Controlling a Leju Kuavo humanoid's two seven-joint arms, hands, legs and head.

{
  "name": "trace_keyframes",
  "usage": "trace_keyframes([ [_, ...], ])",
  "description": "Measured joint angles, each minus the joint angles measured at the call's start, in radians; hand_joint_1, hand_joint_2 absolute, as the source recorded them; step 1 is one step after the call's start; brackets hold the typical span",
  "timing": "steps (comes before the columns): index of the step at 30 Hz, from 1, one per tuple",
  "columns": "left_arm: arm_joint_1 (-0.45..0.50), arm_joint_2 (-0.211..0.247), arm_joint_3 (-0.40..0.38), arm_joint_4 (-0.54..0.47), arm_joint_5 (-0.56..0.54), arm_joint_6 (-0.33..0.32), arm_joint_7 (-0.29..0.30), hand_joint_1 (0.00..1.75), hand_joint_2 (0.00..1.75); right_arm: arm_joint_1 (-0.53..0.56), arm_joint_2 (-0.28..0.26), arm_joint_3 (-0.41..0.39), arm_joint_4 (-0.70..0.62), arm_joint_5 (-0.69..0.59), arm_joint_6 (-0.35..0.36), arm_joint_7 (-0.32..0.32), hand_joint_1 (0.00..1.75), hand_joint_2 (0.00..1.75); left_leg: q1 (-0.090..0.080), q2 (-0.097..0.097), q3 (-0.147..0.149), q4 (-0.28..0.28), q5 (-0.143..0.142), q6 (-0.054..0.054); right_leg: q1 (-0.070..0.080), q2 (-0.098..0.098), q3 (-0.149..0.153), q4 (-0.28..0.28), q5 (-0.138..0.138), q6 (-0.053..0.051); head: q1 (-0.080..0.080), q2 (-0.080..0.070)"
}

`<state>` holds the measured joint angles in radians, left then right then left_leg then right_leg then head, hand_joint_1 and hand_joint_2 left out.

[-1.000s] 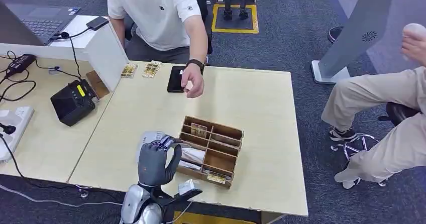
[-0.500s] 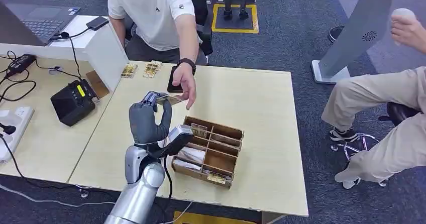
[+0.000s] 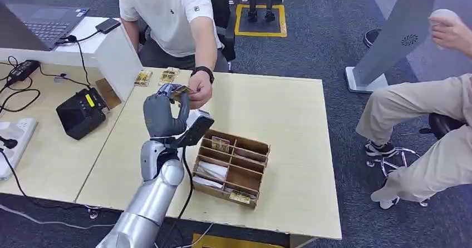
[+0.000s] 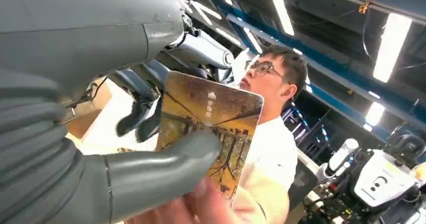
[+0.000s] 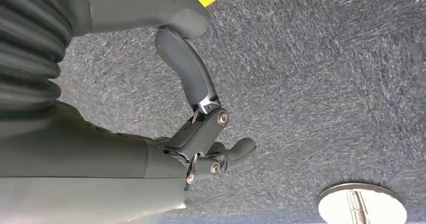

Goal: Pass the card to the sensor for recognition and then transmit it.

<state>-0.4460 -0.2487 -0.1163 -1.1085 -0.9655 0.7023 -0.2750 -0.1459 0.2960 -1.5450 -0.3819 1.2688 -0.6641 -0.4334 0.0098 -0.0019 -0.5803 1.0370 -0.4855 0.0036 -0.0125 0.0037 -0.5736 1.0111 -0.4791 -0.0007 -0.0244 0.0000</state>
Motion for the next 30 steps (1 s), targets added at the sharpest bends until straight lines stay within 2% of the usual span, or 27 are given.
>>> trace_keyframes([
  [2, -0.007, 0.003, 0.000, 0.010, 0.003, 0.000, 0.003, 1.41, 1.75, 0.000, 0.000, 0.000, 0.000, 0.000, 0.000, 0.002, 0.00, 1.75, 0.000, 0.000, 0.000, 0.000, 0.000, 0.000, 0.000, 0.000, 0.000, 0.000, 0.000, 0.000, 0.000, 0.000],
  [3, -0.010, 0.005, 0.000, 0.016, 0.003, 0.000, 0.004, 0.00, 1.75, 0.000, 0.000, 0.000, 0.000, 0.000, 0.000, 0.002, 0.00, 1.75, 0.000, 0.000, 0.000, 0.000, 0.000, 0.000, 0.000, 0.000, 0.000, 0.000, 0.000, 0.000, 0.000, 0.000],
  [12, -0.015, 0.005, 0.000, 0.030, -0.011, 0.000, 0.011, 0.00, 1.75, 0.000, 0.000, 0.000, 0.000, 0.000, 0.000, 0.008, 0.00, 1.75, 0.000, 0.000, 0.000, 0.000, 0.000, 0.000, 0.000, 0.000, 0.000, 0.000, 0.000, 0.000, 0.000, 0.000],
  [15, -0.012, 0.005, 0.000, 0.027, 0.008, 0.000, -0.013, 0.00, 1.75, 0.000, 0.000, 0.000, 0.000, -0.006, 0.000, 0.010, 0.00, 1.75, 0.000, 0.000, 0.000, 0.000, 0.000, 0.000, 0.000, 0.000, 0.000, 0.000, 0.000, 0.000, 0.000, 0.000],
  [18, 0.011, 0.003, 0.002, -0.006, 0.051, 0.001, -0.070, 0.00, 1.75, 0.000, 0.000, 0.000, -0.003, -0.026, 0.000, 0.010, 0.00, 1.75, 0.000, 0.000, 0.000, 0.000, 0.000, 0.000, 0.000, 0.000, 0.000, 0.000, 0.000, 0.000, 0.000, 0.000],
  [21, 0.059, -0.012, 0.032, -0.087, 0.069, 0.001, -0.181, 0.00, 1.75, 0.000, 0.000, 0.000, -0.007, -0.052, 0.000, 0.014, 0.00, 1.75, 0.000, 0.000, 0.000, 0.000, 0.000, 0.000, 0.000, 0.000, 0.000, 0.000, 0.000, 0.000, 0.000, 0.000],
  [24, 0.114, -0.031, 0.069, -0.166, 0.132, 0.001, -0.262, 0.00, 1.75, 0.001, 0.000, 0.000, -0.017, -0.073, 0.000, 0.018, 0.00, 1.75, 0.000, 0.000, -0.001, 0.000, -0.001, 0.000, 0.000, 0.000, 0.000, 0.000, -0.001, 0.000, 0.000, 0.000],
  [28, 0.210, -0.035, 0.071, -0.281, 0.275, 0.001, -0.332, 0.00, 1.75, 0.002, 0.004, 0.000, -0.039, -0.132, 0.000, 0.019, 0.00, 1.75, 0.000, 0.000, -0.001, 0.000, -0.001, 0.000, 0.000, 0.000, -0.001, 0.000, -0.001, 0.000, 0.000, 0.000],
  [30, 0.236, -0.032, 0.071, -0.325, 0.311, 0.000, -0.356, 0.00, 1.75, 0.002, 0.004, 0.000, -0.045, -0.154, 0.000, 0.015, 0.00, 1.75, 0.000, 0.000, -0.001, 0.000, -0.001, 0.000, 0.000, 0.000, -0.001, 0.000, -0.001, 0.000, 0.000, 0.000],
])
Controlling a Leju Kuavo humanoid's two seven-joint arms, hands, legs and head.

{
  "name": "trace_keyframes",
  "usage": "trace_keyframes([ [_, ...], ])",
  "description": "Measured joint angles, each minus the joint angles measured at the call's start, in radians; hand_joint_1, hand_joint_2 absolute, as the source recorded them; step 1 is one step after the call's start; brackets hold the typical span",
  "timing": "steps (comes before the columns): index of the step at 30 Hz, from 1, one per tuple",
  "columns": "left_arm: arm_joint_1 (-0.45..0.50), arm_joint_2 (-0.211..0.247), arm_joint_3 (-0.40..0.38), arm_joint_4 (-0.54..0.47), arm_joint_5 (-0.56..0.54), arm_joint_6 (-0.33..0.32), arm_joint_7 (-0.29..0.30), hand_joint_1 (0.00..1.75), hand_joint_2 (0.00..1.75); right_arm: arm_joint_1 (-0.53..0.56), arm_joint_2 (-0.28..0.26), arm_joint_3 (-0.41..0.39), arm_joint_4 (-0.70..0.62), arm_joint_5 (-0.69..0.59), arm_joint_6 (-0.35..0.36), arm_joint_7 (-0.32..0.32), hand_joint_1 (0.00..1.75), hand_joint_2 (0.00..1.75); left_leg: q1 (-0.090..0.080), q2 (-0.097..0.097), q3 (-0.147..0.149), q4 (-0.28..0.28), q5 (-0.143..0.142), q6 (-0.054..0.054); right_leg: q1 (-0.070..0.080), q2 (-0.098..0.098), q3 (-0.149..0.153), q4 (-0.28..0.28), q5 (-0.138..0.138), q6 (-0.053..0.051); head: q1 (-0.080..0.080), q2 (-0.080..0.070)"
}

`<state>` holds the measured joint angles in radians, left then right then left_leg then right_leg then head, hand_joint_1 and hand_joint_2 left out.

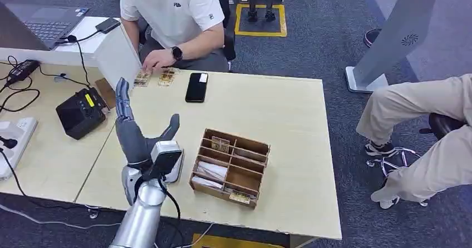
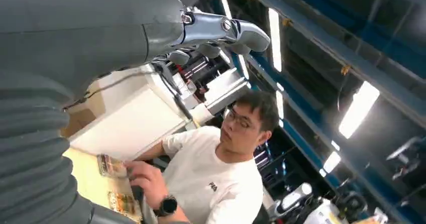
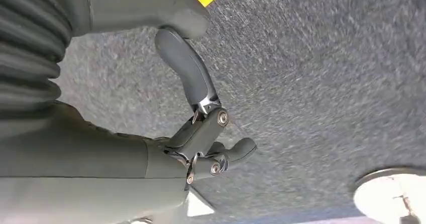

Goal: Pass the card to the sensor for recognition and then transmit it.

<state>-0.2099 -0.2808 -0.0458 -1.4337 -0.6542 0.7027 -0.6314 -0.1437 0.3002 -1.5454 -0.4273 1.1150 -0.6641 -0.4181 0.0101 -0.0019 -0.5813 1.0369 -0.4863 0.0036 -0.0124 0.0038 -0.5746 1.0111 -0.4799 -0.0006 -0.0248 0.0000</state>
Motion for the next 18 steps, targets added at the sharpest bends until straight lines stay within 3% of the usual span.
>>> trace_keyframes([
  [8, 0.127, 0.011, 0.000, -0.212, 0.087, -0.001, -0.066, 0.00, 1.75, 0.005, 0.006, 0.000, -0.052, -0.044, 0.000, 0.014, 0.00, 1.75, 0.000, 0.000, 0.000, 0.000, 0.000, 0.000, 0.000, 0.000, 0.000, 0.000, 0.000, 0.000, 0.000, 0.000],
  [18, 0.178, 0.013, 0.000, -0.290, 0.090, -0.001, -0.066, 0.00, 1.75, 0.006, 0.008, 0.000, -0.072, -0.043, 0.000, 0.015, 0.00, 1.75, 0.000, 0.000, 0.000, 0.000, 0.000, 0.000, 0.000, 0.000, 0.000, 0.000, 0.000, 0.000, 0.000, 0.000],
])
